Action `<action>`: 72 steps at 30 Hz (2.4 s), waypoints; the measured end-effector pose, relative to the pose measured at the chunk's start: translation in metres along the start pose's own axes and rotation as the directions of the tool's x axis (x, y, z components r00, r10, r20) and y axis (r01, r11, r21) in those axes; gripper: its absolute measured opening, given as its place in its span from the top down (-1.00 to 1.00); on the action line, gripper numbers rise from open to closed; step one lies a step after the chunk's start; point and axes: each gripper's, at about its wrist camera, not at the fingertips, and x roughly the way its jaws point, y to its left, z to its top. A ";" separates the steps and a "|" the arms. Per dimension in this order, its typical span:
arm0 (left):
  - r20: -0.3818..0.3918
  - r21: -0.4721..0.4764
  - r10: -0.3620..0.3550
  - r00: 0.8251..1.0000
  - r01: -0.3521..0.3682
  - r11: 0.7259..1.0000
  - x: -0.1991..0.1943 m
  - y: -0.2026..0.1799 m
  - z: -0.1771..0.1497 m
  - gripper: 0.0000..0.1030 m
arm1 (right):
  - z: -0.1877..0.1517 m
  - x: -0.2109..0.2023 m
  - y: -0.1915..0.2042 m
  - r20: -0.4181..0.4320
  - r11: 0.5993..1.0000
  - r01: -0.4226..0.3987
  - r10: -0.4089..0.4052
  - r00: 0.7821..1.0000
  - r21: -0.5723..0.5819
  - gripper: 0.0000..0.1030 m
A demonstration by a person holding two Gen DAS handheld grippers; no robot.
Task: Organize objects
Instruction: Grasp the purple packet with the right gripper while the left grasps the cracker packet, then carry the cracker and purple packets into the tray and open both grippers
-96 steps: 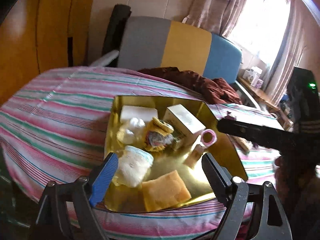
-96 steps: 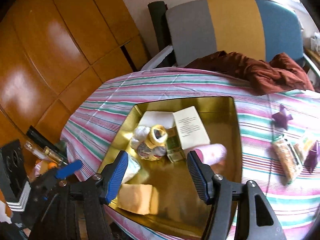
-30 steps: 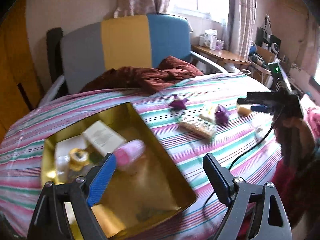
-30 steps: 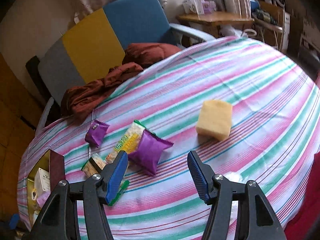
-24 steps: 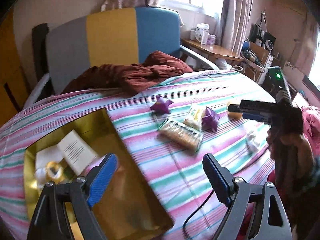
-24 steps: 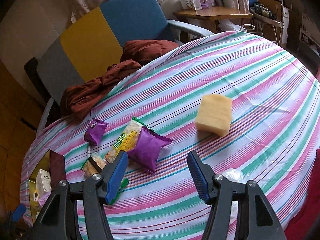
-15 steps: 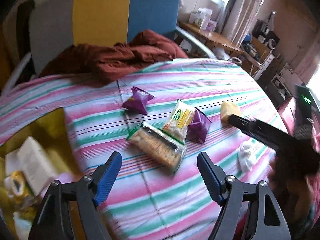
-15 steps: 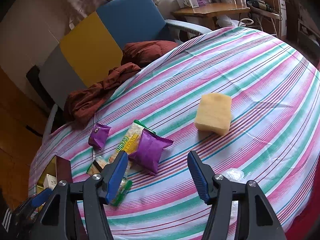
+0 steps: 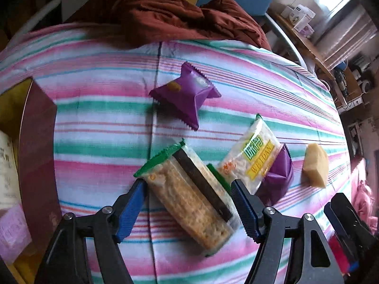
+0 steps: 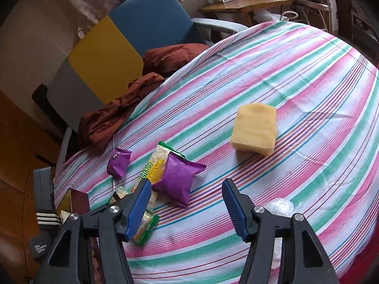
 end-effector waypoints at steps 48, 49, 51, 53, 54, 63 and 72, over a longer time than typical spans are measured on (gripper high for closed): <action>0.358 0.330 -0.095 0.929 -0.030 0.944 -0.146 0.016 -0.091 0.07 | 0.000 0.023 0.076 0.021 0.927 -0.096 0.111 0.994 -0.362 0.29; 0.379 0.326 -0.094 0.921 -0.038 0.945 -0.155 0.022 -0.095 0.07 | -0.002 0.023 0.080 0.019 0.921 -0.105 0.121 0.993 -0.376 0.29; 0.416 0.310 -0.086 0.905 -0.052 0.949 -0.171 0.035 -0.105 0.06 | -0.008 0.022 0.087 0.009 0.906 -0.112 0.127 0.992 -0.408 0.29; 0.455 0.294 -0.066 0.888 -0.080 0.953 -0.186 0.050 -0.115 0.06 | -0.016 0.020 0.093 -0.008 0.894 -0.127 0.137 0.990 -0.429 0.29; 0.470 0.286 -0.057 0.881 -0.091 0.954 -0.192 0.056 -0.118 0.06 | -0.020 0.018 0.096 -0.014 0.888 -0.133 0.142 0.990 -0.440 0.29; 0.498 0.172 0.034 0.867 -0.137 0.975 -0.208 0.124 -0.147 0.06 | -0.065 0.007 0.131 -0.091 0.833 -0.199 0.178 0.980 -0.516 0.29; 0.470 0.043 0.056 0.881 -0.086 0.995 -0.209 0.189 -0.167 0.06 | -0.130 -0.027 0.179 -0.172 0.741 -0.334 0.289 0.942 -0.582 0.29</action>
